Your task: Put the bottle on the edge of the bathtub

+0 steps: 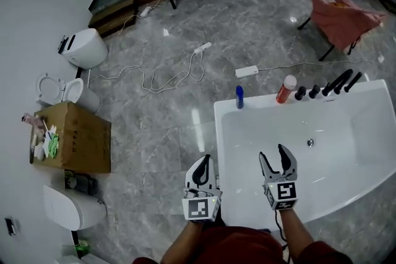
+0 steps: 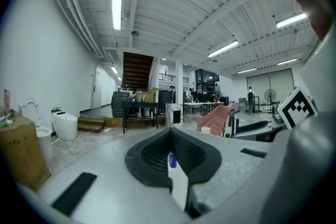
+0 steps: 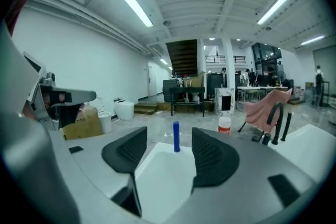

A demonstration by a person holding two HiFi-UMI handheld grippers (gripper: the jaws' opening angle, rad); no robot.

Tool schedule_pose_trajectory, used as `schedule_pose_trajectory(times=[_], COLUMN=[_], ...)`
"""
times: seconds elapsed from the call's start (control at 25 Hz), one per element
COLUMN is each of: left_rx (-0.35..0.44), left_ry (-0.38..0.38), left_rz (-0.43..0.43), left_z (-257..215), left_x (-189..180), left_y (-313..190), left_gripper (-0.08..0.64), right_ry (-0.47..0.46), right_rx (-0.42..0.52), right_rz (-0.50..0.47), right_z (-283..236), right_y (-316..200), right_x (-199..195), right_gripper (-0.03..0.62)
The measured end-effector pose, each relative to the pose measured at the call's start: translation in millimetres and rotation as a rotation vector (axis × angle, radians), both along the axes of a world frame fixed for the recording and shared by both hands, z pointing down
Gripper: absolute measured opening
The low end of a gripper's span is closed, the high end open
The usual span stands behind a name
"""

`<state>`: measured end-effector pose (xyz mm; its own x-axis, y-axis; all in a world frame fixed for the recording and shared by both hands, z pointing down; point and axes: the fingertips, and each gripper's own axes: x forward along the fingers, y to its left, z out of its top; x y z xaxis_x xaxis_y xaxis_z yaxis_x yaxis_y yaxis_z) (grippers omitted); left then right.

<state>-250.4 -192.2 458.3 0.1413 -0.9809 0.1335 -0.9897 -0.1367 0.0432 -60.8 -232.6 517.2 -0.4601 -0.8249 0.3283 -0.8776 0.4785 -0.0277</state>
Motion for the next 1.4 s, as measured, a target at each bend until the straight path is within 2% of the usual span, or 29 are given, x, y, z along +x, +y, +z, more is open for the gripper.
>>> schedule_pose_trajectory(times=[0.16,0.28,0.4,0.48,0.8,1.0,1.12,1.2,1.4], left_rx=[0.009,0.069,0.136,0.156,0.190,0.192,0.196,0.198,0.202], left_ry=[-0.016,-0.037,-0.090,-0.106,-0.048,-0.047,-0.038,-0.036,-0.038], left_rz=[-0.011,-0.027,-0.041,-0.046,-0.013,0.005,0.026,0.041,0.026], left_z=[-37,-65,-88,-99,-123,-127,-131,-133,-131], left_x=[8,11,13,15,39,47,54,59,56], left_y=[26,41,58,71,106,117,122,125,132], left_gripper=[0.005,0.005,0.005,0.005,0.005,0.005,0.005,0.005,0.005], right_ry=[-0.013,-0.029,-0.028,-0.032,-0.034,-0.039,-0.039,-0.039,-0.028], right_rx=[0.089,0.165,0.233,0.260,0.329,0.351,0.361,0.359,0.352], right_rz=[-0.007,-0.008,-0.012,-0.021,0.015,0.031,0.055,0.065,0.055], right_z=[-53,-88,-119,-136,-172,-184,-190,-191,-186], right_y=[18,27,38,49,87,105,114,120,126], right_x=[15,25,32,36,64,73,80,85,86], right_gripper=[0.262,0.262,0.261,0.259,0.243,0.167,0.064,0.018,-0.002])
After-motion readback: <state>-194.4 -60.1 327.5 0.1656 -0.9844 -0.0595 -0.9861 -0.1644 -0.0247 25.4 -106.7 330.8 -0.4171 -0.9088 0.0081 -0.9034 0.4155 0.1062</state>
